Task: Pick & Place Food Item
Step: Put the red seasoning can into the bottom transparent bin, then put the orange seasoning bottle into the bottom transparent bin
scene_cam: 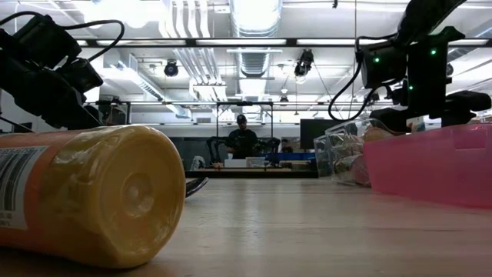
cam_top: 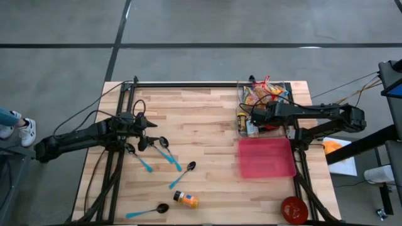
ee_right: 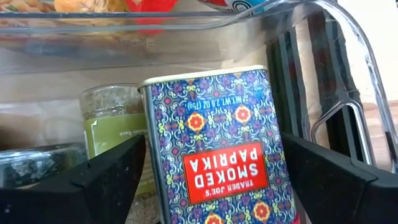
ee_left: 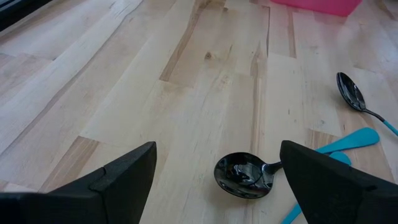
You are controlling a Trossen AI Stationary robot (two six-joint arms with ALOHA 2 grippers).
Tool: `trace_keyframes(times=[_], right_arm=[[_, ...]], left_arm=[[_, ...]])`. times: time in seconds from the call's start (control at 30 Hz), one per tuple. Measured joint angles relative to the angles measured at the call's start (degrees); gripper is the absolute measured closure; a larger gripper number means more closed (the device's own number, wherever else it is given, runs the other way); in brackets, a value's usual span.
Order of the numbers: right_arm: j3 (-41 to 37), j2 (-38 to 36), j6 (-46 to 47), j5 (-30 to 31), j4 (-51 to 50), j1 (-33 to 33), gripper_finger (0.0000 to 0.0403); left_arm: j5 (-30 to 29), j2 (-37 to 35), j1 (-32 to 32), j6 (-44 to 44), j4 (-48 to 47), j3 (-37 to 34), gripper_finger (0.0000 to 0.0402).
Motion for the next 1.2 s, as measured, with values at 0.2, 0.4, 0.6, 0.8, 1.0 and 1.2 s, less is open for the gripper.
trace_keyframes(times=[0.2, 0.4, 0.6, 0.8, 1.0, 1.2], right_arm=[[0.0, 0.0, -0.18, 0.16, -0.1, 0.0, 0.0038], [0.0, -0.58, -0.42, 0.31, -0.34, 0.0, 0.0037], [2.18, -2.97, -1.74, 0.33, -2.39, 0.0, 0.0037], [6.13, -5.69, -4.21, 0.31, -4.28, 0.05, 0.0037], [9.97, -8.47, -8.19, -2.83, -3.46, 0.89, 0.0037], [12.24, -10.33, -13.06, -4.0, 3.98, 6.54, 0.0037]], left_arm=[[0.0, 0.0, -0.01, 0.0, 0.0, 0.0, 0.0057], [0.02, 0.0, 0.0, 0.0, 0.0, 0.0, 0.0057], [0.02, 0.0, 0.0, -0.01, 0.01, 0.0, 0.0057], [0.02, 0.0, -0.01, 0.0, 0.0, 0.0, 0.0057], [0.02, 0.0, -0.01, 0.0, 0.01, -0.02, 0.0057], [0.01, 0.0, -0.01, 0.0, 0.01, -0.01, 0.0057]])
